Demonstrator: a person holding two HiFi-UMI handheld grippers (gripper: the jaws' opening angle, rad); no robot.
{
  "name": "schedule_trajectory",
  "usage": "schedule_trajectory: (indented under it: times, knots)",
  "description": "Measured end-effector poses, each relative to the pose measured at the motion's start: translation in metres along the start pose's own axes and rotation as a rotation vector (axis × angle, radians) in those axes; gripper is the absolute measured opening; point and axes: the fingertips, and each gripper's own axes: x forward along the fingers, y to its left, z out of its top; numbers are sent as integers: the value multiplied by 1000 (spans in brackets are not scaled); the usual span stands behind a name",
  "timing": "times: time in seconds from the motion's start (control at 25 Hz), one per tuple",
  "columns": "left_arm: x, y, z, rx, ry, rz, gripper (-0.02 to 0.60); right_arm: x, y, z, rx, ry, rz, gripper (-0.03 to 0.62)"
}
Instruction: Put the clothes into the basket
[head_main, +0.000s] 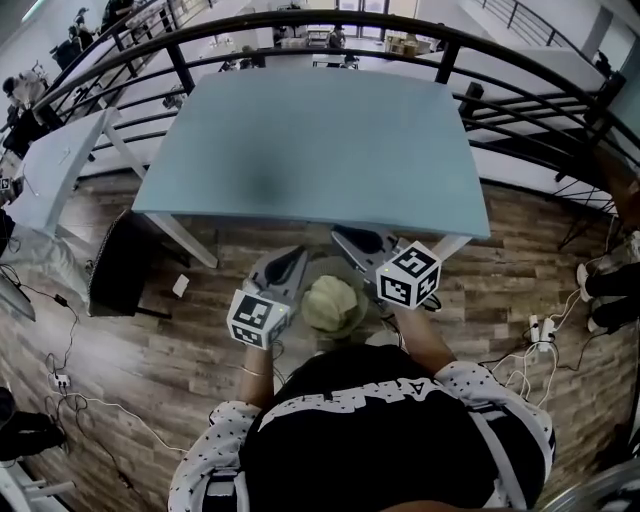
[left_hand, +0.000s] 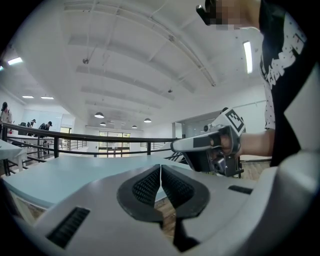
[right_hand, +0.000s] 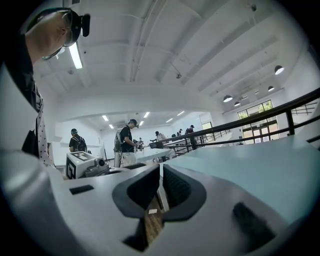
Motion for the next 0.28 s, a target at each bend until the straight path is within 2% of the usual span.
schedule_trajectory:
  times: [0.28]
  knots:
    - [-4, 7, -6, -17, -3, 20, 17, 0, 3, 1, -16, 7, 1, 38]
